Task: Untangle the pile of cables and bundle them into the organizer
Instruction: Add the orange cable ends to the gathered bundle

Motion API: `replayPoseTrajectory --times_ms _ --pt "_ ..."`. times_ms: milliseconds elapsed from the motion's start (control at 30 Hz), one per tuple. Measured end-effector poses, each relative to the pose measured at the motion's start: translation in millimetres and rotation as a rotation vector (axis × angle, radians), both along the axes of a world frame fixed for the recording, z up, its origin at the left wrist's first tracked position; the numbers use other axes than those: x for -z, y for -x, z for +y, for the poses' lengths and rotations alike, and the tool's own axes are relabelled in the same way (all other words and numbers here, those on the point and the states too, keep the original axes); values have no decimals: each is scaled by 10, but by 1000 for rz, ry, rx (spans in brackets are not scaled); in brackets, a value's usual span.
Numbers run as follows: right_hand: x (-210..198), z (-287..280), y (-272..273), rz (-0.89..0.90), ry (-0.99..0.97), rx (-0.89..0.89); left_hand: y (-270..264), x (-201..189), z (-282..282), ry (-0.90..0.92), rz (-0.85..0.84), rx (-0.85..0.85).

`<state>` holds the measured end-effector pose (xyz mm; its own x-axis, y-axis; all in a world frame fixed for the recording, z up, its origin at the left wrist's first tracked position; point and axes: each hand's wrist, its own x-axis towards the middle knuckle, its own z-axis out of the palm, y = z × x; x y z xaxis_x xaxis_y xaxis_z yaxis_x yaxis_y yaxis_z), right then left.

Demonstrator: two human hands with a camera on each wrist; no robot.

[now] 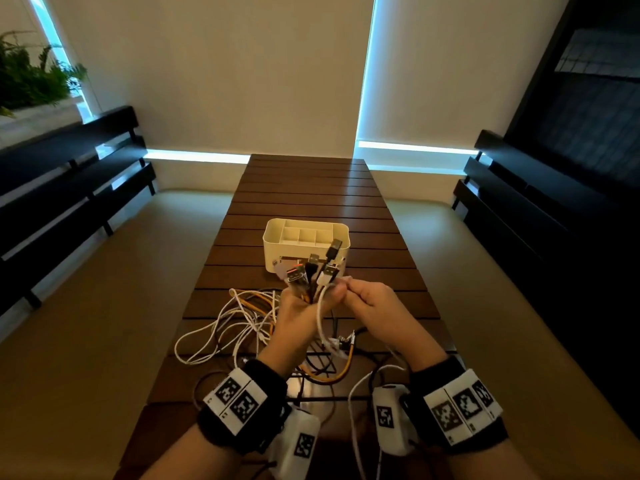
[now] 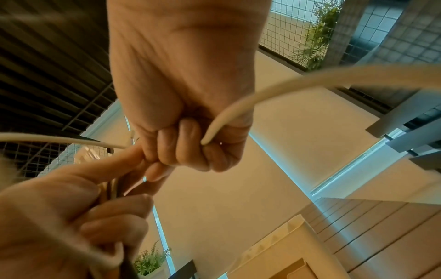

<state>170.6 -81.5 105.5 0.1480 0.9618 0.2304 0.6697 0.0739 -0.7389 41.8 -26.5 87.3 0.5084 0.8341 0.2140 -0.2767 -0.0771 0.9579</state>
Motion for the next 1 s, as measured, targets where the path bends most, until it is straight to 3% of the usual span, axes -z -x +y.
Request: replayPoseTrajectory --times_ms 100,233,400,500,567,700,800,1000 --pt "-29 -46 -28 93 75 -45 59 -108 -9 -13 -57 -66" --pt "85 -192 -229 80 250 -34 325 -295 392 197 -302 -396" --pt "457 -373 -608 35 387 85 736 -499 788 255 -508 -797" --pt "716 -443 -831 -14 441 233 939 -555 928 282 -611 -922" --pt "789 -480 -890 -3 414 326 1013 -555 948 242 -549 -898" --pt "667 -415 -774 12 280 386 794 -461 766 128 133 -539" --pt "515 -297 -637 -152 258 394 504 -260 598 0 549 -341" --pt "233 -144 -255 -262 155 259 28 11 165 -19 510 24"
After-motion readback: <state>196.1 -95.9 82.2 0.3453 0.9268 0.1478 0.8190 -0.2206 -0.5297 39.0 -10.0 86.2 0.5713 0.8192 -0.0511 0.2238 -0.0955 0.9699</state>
